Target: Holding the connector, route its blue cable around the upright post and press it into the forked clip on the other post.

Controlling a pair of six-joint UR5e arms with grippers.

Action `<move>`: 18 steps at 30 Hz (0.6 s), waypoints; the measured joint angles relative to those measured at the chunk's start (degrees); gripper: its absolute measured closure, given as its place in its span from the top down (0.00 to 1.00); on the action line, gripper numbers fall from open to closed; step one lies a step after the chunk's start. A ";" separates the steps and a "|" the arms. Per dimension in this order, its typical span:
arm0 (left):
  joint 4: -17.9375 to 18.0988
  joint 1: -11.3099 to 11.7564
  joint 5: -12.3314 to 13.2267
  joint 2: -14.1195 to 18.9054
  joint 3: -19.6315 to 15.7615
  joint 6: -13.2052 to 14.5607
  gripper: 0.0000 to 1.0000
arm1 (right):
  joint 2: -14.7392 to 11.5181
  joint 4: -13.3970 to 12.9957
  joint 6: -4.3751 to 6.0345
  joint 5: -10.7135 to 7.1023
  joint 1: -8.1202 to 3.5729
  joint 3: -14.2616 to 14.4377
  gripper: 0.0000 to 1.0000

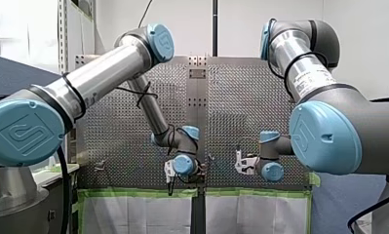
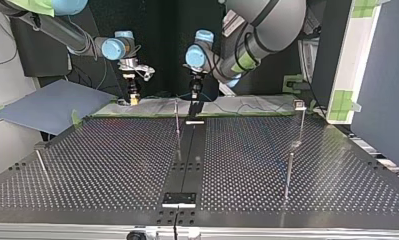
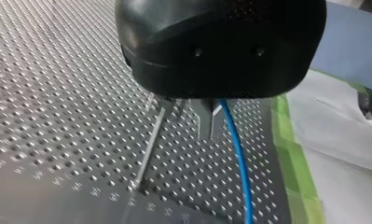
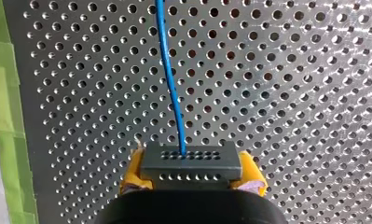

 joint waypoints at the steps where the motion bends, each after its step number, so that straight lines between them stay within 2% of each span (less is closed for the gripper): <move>1: -0.36 0.07 -0.20 -0.37 0.38 0.16 0.02 | 0.00 0.03 -0.04 0.00 -0.03 0.00 0.00; 8: -3.70 0.65 -1.55 -2.86 3.90 0.89 0.02 | 0.00 0.02 -0.09 0.00 -0.19 0.00 0.00; 18: -8.04 1.98 -0.93 -2.85 8.52 0.92 0.02 | 0.00 0.06 0.09 0.05 -0.59 0.00 0.00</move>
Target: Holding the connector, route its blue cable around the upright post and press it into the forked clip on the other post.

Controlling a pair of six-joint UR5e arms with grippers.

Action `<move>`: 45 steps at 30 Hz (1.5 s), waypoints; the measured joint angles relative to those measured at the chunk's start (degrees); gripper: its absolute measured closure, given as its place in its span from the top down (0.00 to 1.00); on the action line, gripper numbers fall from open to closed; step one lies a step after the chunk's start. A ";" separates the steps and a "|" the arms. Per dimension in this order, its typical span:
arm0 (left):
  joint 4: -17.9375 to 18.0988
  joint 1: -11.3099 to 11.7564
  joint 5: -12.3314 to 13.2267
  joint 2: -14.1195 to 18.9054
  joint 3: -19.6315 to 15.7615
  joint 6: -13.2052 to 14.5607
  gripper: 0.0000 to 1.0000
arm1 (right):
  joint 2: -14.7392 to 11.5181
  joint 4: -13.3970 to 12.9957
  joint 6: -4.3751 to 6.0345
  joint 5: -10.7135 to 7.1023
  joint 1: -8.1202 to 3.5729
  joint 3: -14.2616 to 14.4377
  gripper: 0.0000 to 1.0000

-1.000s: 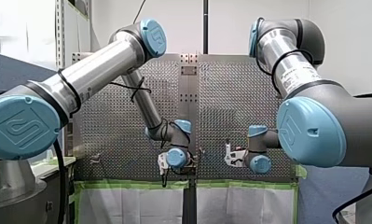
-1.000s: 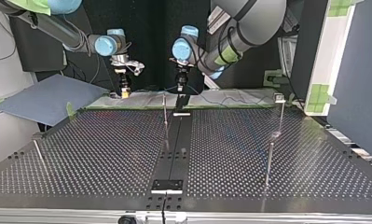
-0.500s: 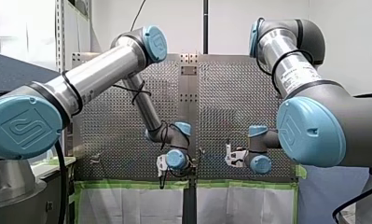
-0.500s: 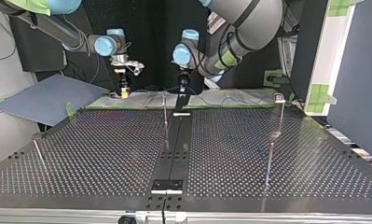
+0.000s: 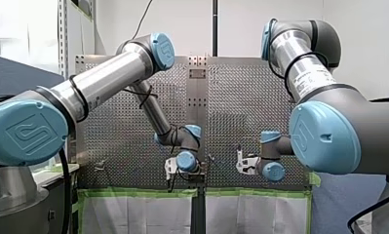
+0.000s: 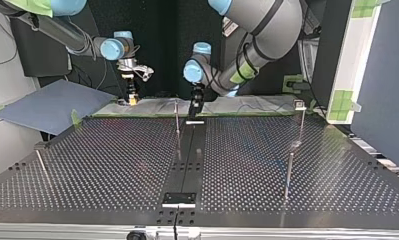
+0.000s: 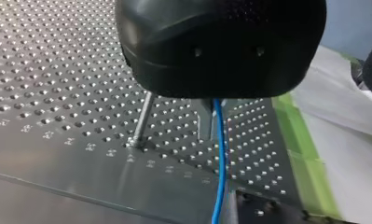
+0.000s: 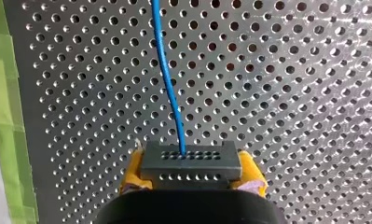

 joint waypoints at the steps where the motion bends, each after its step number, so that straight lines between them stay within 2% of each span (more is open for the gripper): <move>1: -0.24 0.10 0.18 0.00 0.45 0.01 0.02 | 0.00 0.01 0.04 0.03 -0.07 -0.01 0.00; 8: -0.67 1.09 1.12 0.03 2.80 0.23 0.02 | 0.00 0.07 0.43 0.39 -0.76 -0.29 0.00; 18: -0.58 2.37 2.91 0.02 2.96 1.10 0.02 | 0.02 0.45 0.85 0.95 -1.69 -1.14 0.00; 30: -0.72 2.79 3.22 0.03 2.97 1.59 0.02 | 0.32 0.44 0.94 1.17 -2.18 -1.59 0.00; 37: -0.74 2.79 3.24 0.00 2.96 1.66 0.02 | 2.64 1.98 0.55 1.29 -2.25 -3.41 0.00; 41: -0.74 2.78 3.24 -0.04 2.96 1.70 0.02 | 4.32 2.66 0.67 1.31 -2.26 -4.50 0.00; 45: -0.70 2.77 3.15 -0.05 2.95 1.91 0.02 | 4.81 2.79 0.78 1.28 -2.33 -5.34 0.00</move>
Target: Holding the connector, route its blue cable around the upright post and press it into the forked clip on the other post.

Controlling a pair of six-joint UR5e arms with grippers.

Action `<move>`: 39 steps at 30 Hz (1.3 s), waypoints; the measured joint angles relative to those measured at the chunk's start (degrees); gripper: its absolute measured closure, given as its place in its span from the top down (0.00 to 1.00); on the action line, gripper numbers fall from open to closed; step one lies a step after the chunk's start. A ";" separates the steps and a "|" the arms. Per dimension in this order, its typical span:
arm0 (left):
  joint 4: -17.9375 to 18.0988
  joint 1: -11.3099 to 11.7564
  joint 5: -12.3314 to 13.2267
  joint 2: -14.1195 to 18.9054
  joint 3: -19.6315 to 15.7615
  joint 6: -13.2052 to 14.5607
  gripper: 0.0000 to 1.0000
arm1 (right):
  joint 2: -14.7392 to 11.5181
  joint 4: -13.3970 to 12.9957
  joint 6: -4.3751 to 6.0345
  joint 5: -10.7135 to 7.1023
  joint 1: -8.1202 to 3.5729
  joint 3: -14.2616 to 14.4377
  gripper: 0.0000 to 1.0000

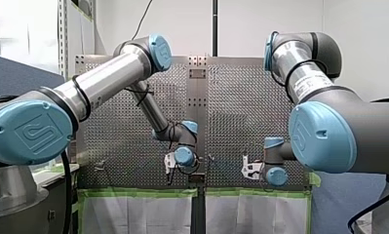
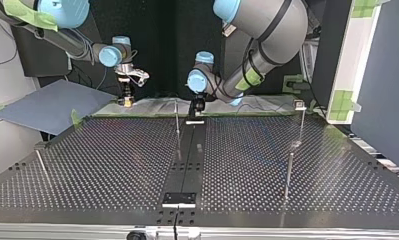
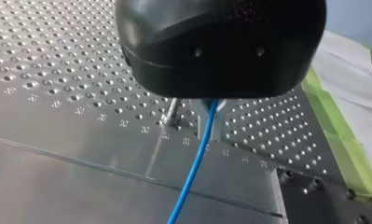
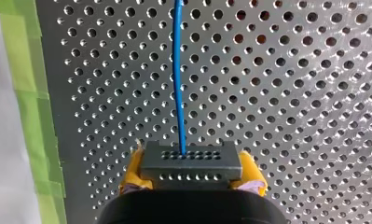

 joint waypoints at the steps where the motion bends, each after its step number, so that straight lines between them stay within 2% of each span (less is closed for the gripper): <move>1: 0.03 -0.01 -0.04 0.00 0.00 0.05 0.02 | 0.04 0.08 0.00 -0.01 -0.01 -0.22 0.00; 16: 0.22 0.36 -1.09 -0.02 0.02 -0.18 0.02 | 0.34 3.38 -0.23 0.08 -0.24 -4.93 0.00; 25: 0.06 0.87 0.18 -0.02 0.26 0.43 0.02 | 1.61 4.06 -0.47 0.17 -0.76 -7.54 0.00; 28: 0.04 1.06 0.29 -0.01 0.28 0.48 0.02 | 2.71 4.81 -0.95 0.21 -0.85 -8.68 0.00; 35: -0.28 1.42 0.28 -0.01 0.43 0.57 0.02 | 6.10 7.70 -2.90 0.52 -0.99 -12.14 0.00; 39: -0.36 1.49 0.07 -0.01 0.43 0.66 0.02 | 7.36 7.76 -3.34 0.88 -1.23 -13.64 0.00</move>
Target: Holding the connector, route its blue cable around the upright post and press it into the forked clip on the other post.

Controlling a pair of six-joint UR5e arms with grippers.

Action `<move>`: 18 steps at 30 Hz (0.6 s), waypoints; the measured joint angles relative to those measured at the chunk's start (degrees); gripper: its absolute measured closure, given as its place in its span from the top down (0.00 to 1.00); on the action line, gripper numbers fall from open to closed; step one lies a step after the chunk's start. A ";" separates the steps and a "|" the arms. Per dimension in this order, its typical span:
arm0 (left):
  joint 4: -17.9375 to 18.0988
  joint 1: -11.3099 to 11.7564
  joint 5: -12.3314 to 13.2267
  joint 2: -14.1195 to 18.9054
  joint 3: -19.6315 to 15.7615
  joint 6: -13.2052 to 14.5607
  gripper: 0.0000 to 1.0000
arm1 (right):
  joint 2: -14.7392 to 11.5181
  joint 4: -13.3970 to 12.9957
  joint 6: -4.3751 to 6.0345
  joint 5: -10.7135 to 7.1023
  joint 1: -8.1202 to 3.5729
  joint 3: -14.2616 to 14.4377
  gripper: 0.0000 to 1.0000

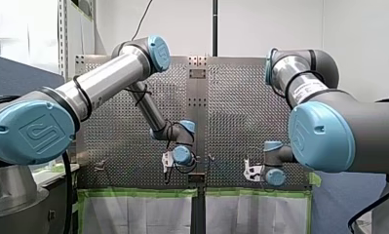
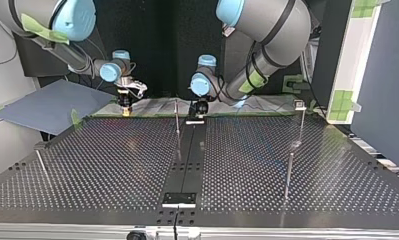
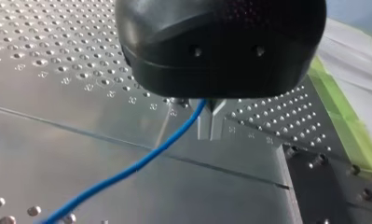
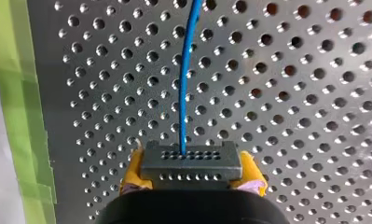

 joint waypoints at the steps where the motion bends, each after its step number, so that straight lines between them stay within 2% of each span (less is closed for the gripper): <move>1: -0.02 -0.02 -0.19 0.00 0.00 0.11 0.02 | 0.20 0.01 -0.04 0.03 -0.03 -0.22 0.00; 8: -0.22 -0.45 -1.85 0.00 0.02 0.90 0.02 | 0.94 0.97 -0.16 0.15 -0.20 -1.42 0.00; 18: -1.23 0.31 -0.47 0.00 1.36 0.55 0.02 | 1.00 3.32 -0.03 0.71 -0.36 -3.48 0.00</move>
